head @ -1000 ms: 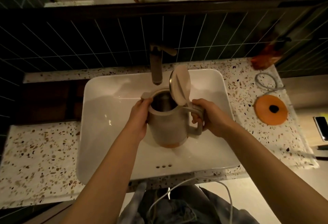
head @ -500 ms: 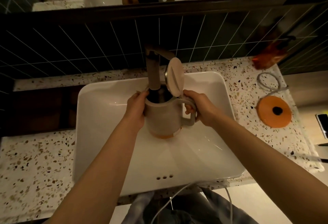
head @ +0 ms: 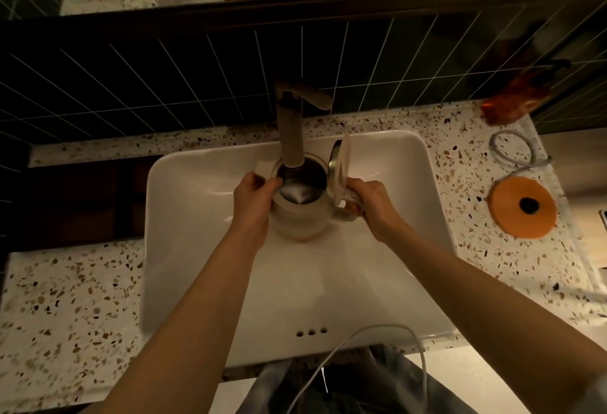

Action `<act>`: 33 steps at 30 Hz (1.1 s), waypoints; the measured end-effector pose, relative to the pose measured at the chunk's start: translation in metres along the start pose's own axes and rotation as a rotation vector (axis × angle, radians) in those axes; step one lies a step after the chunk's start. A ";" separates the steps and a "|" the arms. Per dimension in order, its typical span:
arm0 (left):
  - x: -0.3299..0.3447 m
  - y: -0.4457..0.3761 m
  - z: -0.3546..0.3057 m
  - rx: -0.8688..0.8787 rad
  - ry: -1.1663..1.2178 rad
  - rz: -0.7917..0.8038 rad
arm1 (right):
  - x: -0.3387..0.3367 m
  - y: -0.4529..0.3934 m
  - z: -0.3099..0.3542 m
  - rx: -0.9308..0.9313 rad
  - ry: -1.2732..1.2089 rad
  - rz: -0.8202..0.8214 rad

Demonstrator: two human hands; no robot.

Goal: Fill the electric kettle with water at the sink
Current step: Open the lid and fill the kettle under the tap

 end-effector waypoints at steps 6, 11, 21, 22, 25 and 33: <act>-0.001 0.001 0.010 -0.017 -0.035 -0.013 | -0.003 -0.008 -0.007 -0.036 -0.019 0.002; -0.003 0.002 0.007 -0.009 -0.024 0.006 | -0.003 -0.010 -0.007 -0.038 -0.010 0.009; 0.029 0.031 -0.114 0.875 -0.730 -0.158 | -0.006 -0.010 -0.002 -0.043 0.033 0.003; 0.035 0.029 -0.124 0.941 -0.804 -0.165 | -0.004 -0.009 -0.001 -0.051 0.041 0.018; 0.054 0.016 -0.141 1.069 -1.027 -0.130 | -0.001 -0.008 0.001 -0.075 0.044 0.044; 0.076 -0.007 -0.154 1.110 -1.392 -0.219 | -0.001 -0.009 0.001 -0.054 0.018 0.036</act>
Point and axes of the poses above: each hand's wrist, its own y-axis away from the middle knuckle, its own x-axis out of the palm, z = x × y, the point moved 8 cm from there along -y, towards the middle knuckle, and after that the axes turned 13 degrees about -y, right-handed, at the moved point
